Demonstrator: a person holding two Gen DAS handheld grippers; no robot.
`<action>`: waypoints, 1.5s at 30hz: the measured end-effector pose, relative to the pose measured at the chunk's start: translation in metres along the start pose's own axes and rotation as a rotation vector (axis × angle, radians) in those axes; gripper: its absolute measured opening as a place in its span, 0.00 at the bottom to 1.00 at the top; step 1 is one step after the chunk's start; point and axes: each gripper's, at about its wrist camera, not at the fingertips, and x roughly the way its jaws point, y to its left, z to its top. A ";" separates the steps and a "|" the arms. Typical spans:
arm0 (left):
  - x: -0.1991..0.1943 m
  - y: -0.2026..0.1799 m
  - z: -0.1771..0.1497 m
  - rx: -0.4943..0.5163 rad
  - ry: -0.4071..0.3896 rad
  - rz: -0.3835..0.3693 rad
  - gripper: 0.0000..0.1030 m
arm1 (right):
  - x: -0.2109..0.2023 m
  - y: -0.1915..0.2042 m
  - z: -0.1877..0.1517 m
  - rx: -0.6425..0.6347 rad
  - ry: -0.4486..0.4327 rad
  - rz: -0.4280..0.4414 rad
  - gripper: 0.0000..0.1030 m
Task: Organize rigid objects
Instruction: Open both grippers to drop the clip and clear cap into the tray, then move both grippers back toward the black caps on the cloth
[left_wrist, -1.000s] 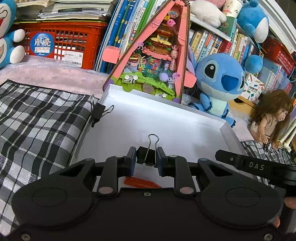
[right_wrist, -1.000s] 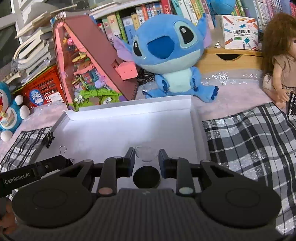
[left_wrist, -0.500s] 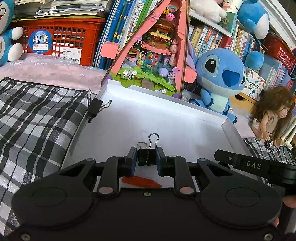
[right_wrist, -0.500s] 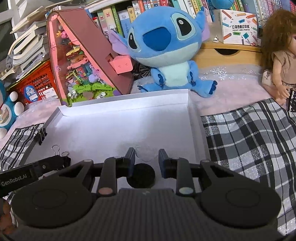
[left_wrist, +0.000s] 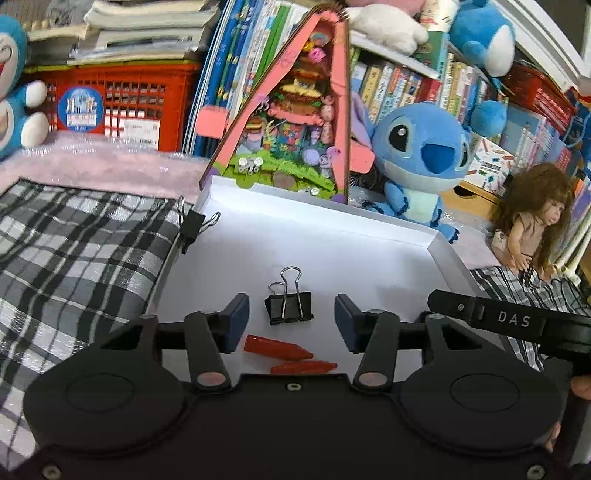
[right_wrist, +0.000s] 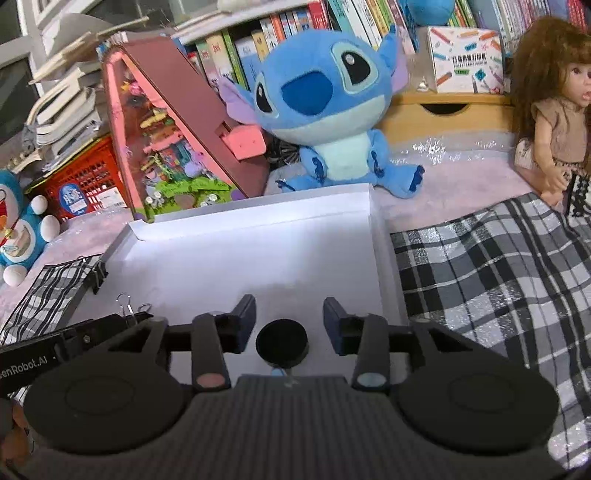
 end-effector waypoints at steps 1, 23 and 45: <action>-0.004 -0.001 -0.001 0.011 -0.005 -0.003 0.52 | -0.004 0.001 -0.001 -0.008 -0.010 0.001 0.62; -0.104 -0.017 -0.059 0.185 -0.109 -0.104 0.87 | -0.095 0.005 -0.055 -0.168 -0.147 0.075 0.85; -0.130 -0.004 -0.107 0.217 -0.122 -0.075 0.87 | -0.137 0.019 -0.119 -0.317 -0.174 0.090 0.91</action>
